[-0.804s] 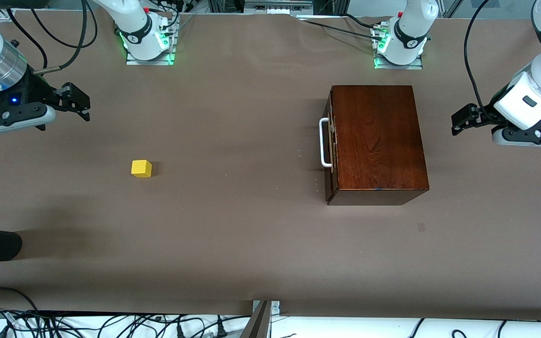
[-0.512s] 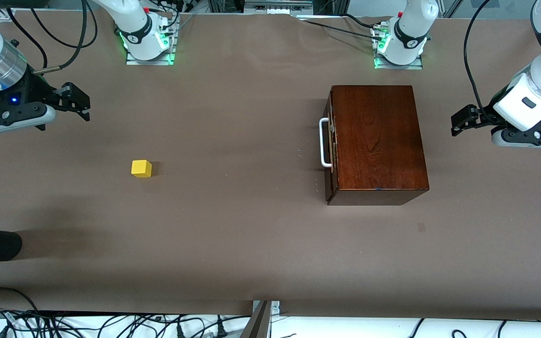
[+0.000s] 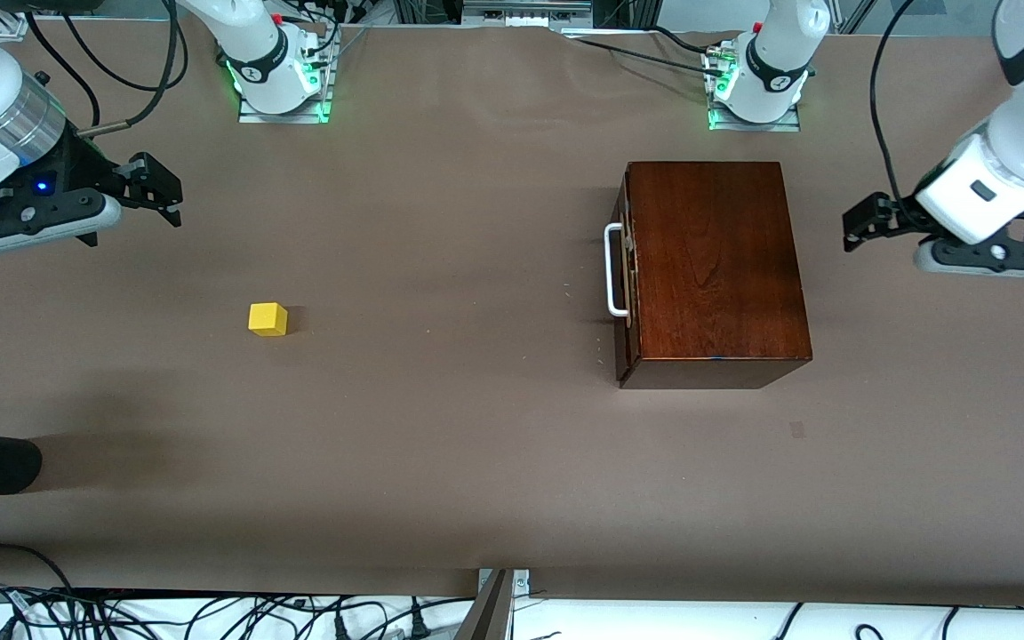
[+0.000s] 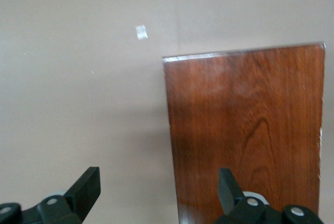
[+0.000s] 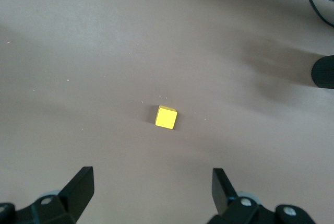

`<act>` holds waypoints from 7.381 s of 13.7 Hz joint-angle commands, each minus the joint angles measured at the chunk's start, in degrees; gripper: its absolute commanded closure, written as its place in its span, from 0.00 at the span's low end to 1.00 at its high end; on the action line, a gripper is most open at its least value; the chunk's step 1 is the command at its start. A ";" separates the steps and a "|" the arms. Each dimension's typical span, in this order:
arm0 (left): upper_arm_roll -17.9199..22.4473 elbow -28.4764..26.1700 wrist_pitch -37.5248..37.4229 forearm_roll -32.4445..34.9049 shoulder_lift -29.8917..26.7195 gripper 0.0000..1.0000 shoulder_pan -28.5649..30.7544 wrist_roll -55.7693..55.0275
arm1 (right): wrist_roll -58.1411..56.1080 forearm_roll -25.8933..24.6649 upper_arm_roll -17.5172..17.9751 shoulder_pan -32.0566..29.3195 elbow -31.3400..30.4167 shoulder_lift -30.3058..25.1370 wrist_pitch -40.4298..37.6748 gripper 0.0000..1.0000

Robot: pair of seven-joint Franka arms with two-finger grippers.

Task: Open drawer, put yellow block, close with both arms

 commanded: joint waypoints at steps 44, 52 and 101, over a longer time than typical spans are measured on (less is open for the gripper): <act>-15.71 3.09 22.49 23.31 34.20 0.00 -27.74 -50.42 | 0.22 0.59 -0.08 -0.09 0.88 -0.16 -0.51 0.00; -15.71 13.73 23.03 21.90 40.71 0.00 -33.01 -56.05 | 0.05 0.50 -0.08 -0.18 0.88 0.19 -0.33 0.00; 4.15 -3.67 8.53 -0.33 -4.20 0.00 -0.93 0.46 | 4.97 6.04 -2.37 -1.32 -38.76 21.37 57.77 0.74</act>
